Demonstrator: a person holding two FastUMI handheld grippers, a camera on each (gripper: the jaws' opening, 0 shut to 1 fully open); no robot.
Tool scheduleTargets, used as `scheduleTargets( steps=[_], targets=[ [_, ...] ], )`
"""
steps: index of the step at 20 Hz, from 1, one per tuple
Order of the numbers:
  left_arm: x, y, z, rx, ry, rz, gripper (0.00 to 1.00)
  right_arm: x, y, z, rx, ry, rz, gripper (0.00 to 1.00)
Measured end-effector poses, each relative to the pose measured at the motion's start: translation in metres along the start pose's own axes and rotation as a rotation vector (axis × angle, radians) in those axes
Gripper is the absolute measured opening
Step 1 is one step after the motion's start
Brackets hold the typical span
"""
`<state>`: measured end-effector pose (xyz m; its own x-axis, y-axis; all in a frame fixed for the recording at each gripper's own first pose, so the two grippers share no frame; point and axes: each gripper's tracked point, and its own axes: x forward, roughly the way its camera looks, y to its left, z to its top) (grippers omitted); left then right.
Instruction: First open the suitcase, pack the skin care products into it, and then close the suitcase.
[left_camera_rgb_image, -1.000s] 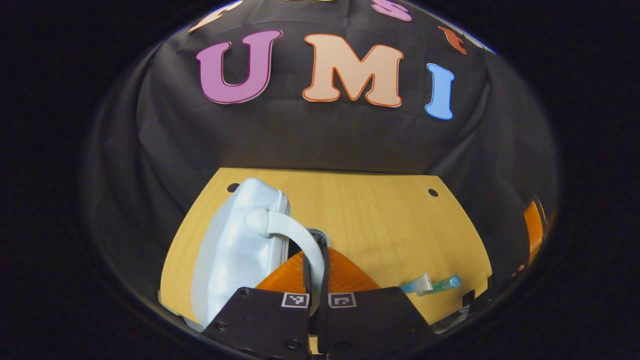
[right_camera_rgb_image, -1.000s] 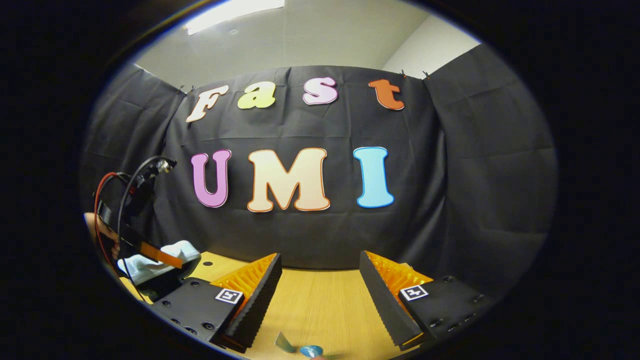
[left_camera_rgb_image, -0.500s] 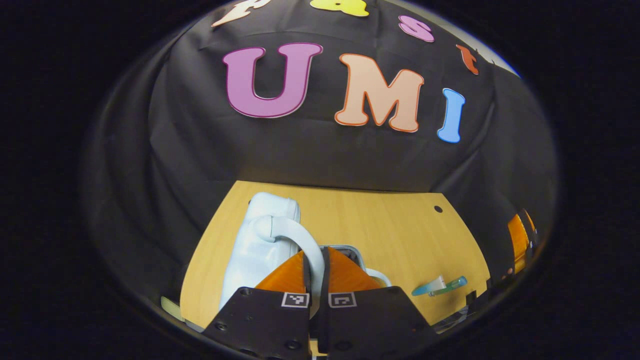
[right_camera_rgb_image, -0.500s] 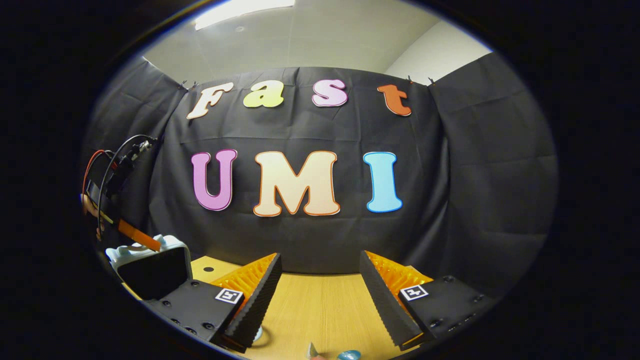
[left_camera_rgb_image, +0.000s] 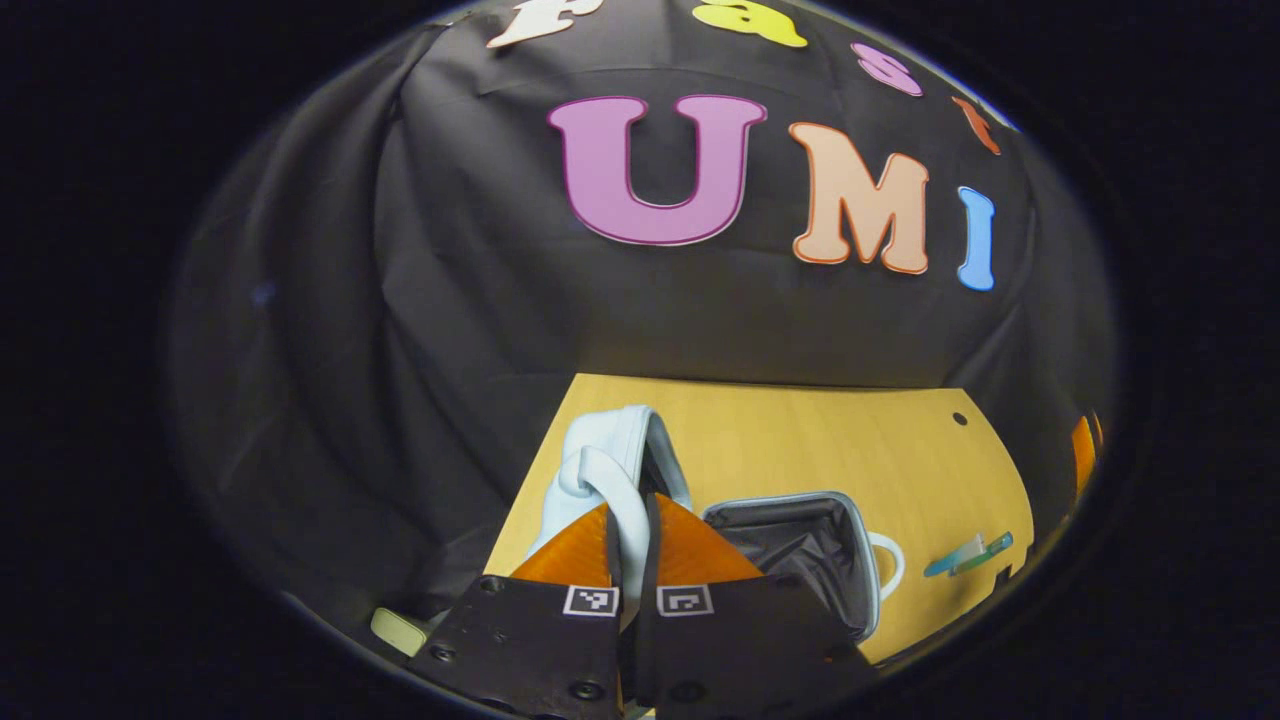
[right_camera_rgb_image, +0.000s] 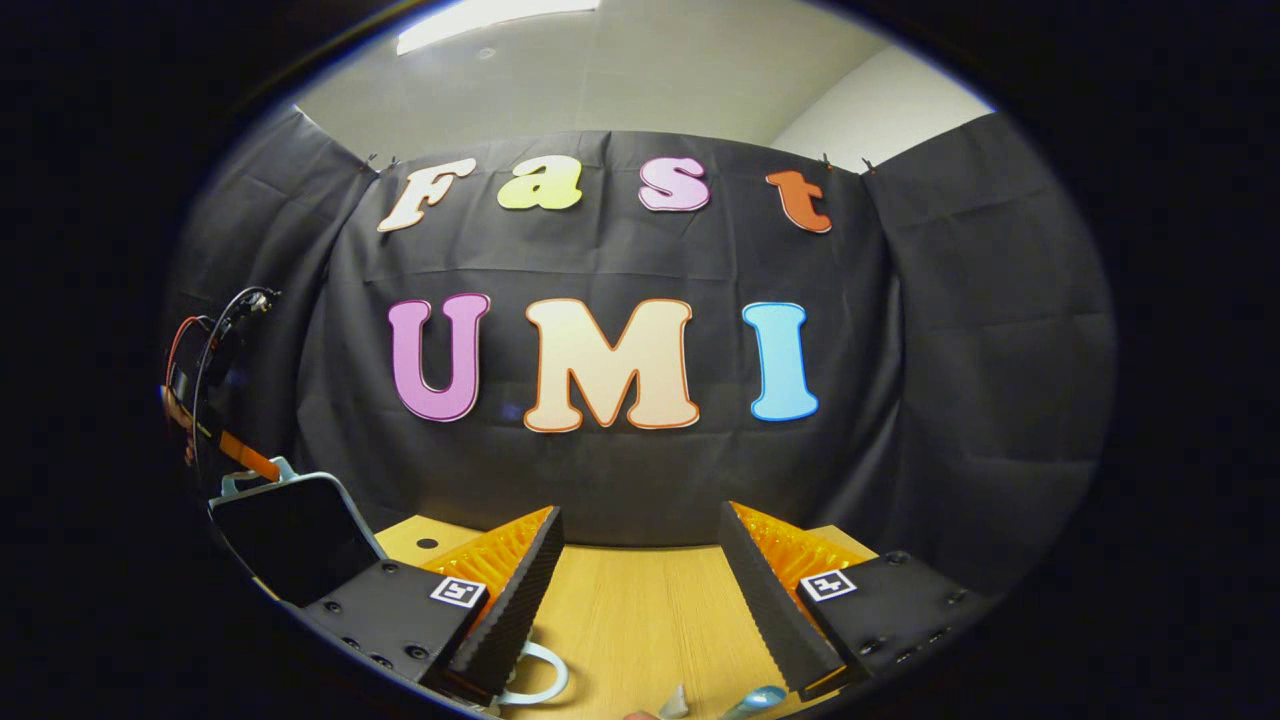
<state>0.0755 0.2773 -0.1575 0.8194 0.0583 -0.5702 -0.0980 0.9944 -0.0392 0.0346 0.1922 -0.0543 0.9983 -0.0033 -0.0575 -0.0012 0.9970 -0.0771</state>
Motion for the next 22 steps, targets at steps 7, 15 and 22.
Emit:
scheduleTargets(
  steps=[7, 15, 22],
  targets=[
    [0.027, 0.081, -0.027, -0.092, 0.043, 0.108, 0.0, -0.006, 0.019, -0.003, -0.044, 0.011, 0.011, 1.0],
    [0.057, 0.131, -0.076, -0.159, 0.132, 0.191, 0.0, -0.006, 0.019, -0.01, -0.046, 0.035, 0.001, 1.0],
    [0.089, 0.157, -0.138, -0.215, 0.23, 0.292, 0.01, -0.006, 0.001, -0.007, -0.072, 0.023, -0.027, 0.99]
  ],
)
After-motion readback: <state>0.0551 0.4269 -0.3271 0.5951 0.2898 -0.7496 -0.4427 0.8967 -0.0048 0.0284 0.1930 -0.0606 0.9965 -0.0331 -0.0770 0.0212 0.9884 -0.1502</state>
